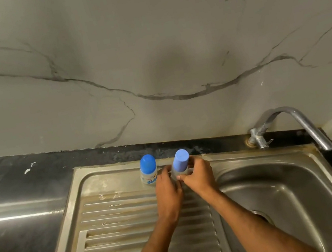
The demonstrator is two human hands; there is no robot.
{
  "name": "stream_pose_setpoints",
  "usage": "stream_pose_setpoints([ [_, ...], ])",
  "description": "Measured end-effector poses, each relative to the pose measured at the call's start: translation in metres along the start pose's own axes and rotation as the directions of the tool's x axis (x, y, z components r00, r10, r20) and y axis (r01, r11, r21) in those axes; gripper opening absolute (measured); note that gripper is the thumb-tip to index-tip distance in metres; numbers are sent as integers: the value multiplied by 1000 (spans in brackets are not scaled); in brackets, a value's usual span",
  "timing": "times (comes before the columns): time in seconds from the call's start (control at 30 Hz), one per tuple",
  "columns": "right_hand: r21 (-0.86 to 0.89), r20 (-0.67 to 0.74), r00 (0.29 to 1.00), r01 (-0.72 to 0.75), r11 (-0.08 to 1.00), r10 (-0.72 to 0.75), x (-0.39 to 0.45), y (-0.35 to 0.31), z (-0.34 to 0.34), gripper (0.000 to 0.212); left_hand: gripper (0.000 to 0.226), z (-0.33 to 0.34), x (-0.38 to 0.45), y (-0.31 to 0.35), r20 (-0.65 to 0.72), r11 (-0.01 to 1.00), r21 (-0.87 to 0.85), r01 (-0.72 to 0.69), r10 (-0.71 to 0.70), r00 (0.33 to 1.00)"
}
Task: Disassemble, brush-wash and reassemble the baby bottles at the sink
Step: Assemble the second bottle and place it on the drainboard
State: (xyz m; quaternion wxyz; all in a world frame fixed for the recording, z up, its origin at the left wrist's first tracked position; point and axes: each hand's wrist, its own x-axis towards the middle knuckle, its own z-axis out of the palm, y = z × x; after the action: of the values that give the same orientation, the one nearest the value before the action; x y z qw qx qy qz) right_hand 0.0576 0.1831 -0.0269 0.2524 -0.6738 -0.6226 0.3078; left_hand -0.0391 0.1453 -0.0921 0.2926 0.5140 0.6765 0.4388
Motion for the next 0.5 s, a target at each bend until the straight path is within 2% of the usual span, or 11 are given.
stream_pose_setpoints([
  [0.5, 21, 34, 999, -26, 999, 25, 6, 5, 6, 62, 36, 0, 3, 6, 0, 1000, -5, 21, -21, 1000],
])
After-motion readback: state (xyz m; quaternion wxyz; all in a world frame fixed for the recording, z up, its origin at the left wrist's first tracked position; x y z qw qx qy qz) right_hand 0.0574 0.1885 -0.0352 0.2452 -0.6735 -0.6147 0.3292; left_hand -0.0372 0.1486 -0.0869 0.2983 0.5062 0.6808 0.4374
